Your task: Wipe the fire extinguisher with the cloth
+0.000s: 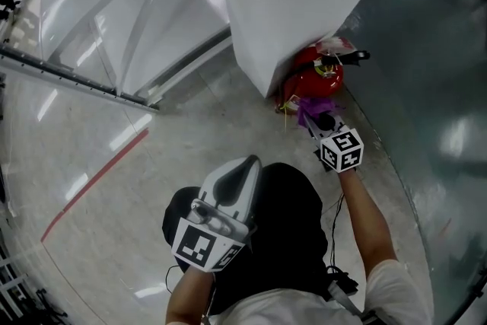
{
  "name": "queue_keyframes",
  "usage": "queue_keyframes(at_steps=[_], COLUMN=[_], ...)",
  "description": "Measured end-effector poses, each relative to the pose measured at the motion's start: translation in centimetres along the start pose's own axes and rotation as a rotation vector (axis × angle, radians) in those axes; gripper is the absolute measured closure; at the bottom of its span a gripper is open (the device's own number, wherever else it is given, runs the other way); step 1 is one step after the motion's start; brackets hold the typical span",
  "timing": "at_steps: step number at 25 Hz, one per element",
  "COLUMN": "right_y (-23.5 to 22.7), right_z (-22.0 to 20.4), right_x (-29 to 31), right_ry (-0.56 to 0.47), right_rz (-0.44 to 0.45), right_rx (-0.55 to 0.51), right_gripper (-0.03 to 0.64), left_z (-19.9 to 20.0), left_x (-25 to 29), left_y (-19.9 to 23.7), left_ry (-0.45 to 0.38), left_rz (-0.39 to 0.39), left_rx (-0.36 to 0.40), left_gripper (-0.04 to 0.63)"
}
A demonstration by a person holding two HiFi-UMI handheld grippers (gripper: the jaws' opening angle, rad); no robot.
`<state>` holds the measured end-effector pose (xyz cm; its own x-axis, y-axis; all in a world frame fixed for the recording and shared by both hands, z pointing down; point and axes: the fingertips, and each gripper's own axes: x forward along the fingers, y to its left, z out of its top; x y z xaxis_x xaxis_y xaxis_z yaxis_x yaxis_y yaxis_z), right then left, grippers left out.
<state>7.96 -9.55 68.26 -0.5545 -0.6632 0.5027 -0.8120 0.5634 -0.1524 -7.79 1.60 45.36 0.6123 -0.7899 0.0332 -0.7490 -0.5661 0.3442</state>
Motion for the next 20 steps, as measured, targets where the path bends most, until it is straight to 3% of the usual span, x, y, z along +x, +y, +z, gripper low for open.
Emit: queue_keyframes(at_steps=[20], right_y=[-0.8], right_z=[-8.3], right_x=[5.2], right_ry=[0.115], right_rz=[-0.016], right_rx=[0.067], right_gripper=[0.555], left_z=[-0.6], left_x=[-0.7], left_y=[-0.8], left_ry=[0.009], left_rz=[0.002], left_rx=[0.014], left_gripper=[0.591])
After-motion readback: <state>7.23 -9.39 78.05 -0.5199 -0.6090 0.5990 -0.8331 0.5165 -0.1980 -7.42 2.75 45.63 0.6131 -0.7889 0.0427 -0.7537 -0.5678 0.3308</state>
